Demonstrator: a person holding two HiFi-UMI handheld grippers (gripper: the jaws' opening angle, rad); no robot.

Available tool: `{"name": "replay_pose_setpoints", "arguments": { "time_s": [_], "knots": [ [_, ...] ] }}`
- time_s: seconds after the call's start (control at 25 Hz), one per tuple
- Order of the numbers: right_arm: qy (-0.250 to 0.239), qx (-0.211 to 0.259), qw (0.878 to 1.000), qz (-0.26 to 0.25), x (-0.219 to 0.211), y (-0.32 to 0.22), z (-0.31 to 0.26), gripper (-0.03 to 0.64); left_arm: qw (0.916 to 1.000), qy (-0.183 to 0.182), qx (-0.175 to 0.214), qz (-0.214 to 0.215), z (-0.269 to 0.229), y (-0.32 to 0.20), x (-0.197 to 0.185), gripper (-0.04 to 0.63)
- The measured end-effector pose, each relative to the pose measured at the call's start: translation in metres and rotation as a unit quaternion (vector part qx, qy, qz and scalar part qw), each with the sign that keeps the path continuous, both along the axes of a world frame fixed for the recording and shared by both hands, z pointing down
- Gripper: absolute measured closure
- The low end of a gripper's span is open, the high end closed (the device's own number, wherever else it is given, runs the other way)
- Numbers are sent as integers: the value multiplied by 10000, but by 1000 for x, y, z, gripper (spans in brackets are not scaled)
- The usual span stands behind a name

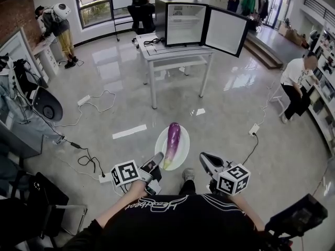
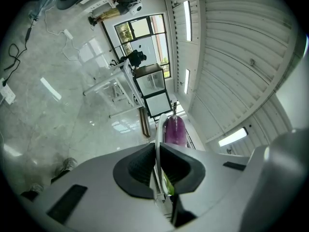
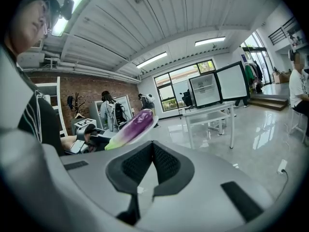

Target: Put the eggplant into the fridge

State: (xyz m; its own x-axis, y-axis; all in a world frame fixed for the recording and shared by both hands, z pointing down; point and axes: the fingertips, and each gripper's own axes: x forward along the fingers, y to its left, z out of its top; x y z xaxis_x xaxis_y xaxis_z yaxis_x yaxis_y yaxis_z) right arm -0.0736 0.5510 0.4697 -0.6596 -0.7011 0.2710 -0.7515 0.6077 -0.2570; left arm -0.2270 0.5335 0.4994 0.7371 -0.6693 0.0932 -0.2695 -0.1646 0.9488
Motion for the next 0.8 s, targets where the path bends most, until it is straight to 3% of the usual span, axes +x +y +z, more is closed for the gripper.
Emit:
{"name": "replay_pose_setpoints", "arguments": {
  "time_s": [0.8],
  "knots": [
    [-317,-313,9990,-91,57,-152,18,611,9985,-292,-443,-148,19,-136,57,565]
  ]
}}
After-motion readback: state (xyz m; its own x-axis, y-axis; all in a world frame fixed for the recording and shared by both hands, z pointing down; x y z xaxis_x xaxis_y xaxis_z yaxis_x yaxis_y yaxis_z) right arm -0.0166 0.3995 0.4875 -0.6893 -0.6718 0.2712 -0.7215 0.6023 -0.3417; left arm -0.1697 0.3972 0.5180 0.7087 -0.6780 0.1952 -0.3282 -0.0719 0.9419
